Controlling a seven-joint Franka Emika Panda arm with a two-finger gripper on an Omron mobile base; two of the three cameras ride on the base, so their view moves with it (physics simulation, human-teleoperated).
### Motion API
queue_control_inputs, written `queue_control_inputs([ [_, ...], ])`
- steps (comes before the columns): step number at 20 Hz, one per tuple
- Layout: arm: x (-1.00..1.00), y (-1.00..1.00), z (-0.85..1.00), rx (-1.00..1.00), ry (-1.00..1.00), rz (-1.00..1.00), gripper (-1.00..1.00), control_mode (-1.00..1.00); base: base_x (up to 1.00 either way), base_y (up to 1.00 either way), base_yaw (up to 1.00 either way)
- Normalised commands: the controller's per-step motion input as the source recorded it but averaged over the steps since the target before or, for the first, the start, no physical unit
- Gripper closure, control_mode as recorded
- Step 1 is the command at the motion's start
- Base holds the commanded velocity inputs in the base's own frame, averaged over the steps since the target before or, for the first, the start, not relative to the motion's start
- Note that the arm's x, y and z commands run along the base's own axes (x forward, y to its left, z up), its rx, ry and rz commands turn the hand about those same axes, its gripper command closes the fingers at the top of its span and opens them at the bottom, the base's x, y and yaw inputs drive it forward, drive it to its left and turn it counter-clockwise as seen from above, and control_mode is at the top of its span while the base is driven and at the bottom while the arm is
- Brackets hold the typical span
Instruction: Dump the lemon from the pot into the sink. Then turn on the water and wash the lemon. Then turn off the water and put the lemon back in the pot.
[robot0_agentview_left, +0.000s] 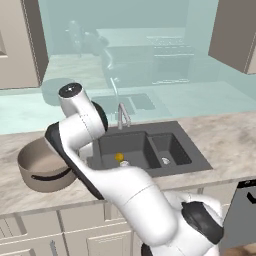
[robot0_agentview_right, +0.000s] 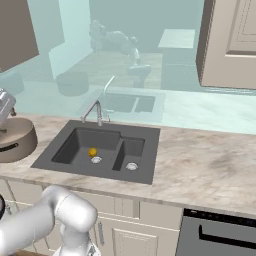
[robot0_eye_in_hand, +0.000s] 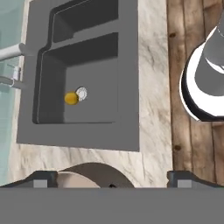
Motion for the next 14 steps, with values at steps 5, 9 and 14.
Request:
queue_control_inputs([
  [5,-0.25,-0.99,0.33,0.10,-0.15,-0.15,-1.00,-1.00,0.00,0.00,0.00],
  [9,-0.18,-0.98,0.30,0.17,-0.10,-0.14,-1.00,-1.00,0.00,0.00,0.00],
  [14,-0.05,-0.92,0.30,0.24,-0.02,-0.13,-1.00,-1.00,0.00,0.00,0.00],
])
